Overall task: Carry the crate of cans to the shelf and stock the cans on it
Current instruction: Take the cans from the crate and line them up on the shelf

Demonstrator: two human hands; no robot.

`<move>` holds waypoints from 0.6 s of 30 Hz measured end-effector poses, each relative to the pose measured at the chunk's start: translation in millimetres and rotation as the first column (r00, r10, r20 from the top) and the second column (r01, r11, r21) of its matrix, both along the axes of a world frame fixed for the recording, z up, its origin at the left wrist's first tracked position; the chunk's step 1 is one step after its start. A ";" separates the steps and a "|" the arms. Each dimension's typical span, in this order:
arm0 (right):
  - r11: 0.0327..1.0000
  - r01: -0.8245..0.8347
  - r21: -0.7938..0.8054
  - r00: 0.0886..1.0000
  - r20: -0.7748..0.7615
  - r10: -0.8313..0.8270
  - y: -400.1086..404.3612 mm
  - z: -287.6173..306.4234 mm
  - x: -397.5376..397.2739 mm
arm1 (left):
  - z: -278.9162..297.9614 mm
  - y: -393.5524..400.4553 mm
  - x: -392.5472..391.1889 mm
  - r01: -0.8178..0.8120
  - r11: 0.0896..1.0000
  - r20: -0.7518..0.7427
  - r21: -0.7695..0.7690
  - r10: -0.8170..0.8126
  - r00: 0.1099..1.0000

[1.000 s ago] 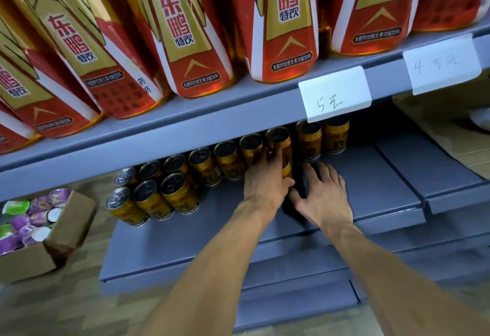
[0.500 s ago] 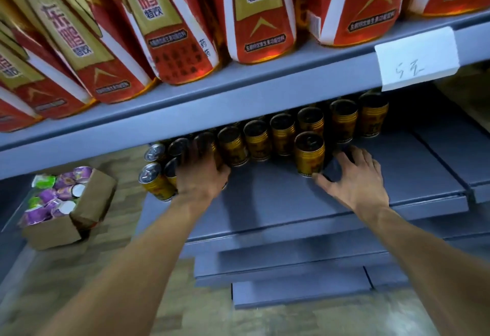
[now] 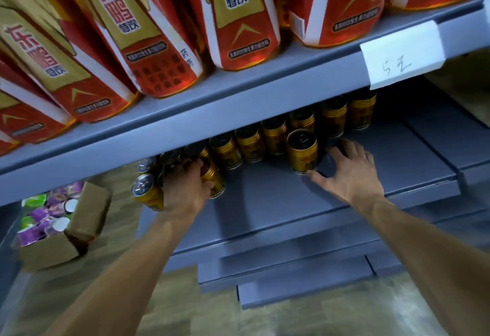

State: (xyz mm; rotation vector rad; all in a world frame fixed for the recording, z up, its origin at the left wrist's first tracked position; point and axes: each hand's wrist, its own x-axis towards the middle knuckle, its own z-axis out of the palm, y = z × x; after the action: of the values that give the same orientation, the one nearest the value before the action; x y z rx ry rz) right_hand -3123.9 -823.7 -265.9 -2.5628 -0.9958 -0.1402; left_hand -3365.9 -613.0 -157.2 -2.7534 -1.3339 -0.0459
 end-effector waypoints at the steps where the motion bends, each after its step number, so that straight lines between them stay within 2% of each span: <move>1: 1.000 0.004 0.001 1.000 0.005 -0.004 -0.6 -0.4 -0.2 | 0.0 -2.8 1.0 0.000 1.000 0.008 -0.007 0.000 1.000; 7: 0.999 0.034 0.008 0.999 0.018 -0.034 2.5 0.3 -1.8 | 3.7 -5.4 10.1 -0.006 0.998 0.088 -0.064 0.012 0.996; 14: 1.000 0.030 -0.006 0.999 0.016 -0.030 -6.4 -3.9 2.8 | -10.4 -13.7 21.5 -0.022 0.999 0.096 -0.029 0.024 0.995; 18: 0.999 0.041 -0.002 0.999 0.008 -0.041 -14.0 -7.5 2.5 | -10.4 -20.8 26.8 0.001 1.000 0.000 0.002 -0.001 1.000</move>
State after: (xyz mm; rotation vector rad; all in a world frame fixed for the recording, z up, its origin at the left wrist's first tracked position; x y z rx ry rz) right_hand -3121.4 -837.7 -273.4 -2.5874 -0.9464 -0.1609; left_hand -3339.1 -633.8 -167.5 -2.7523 -1.3319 -0.0479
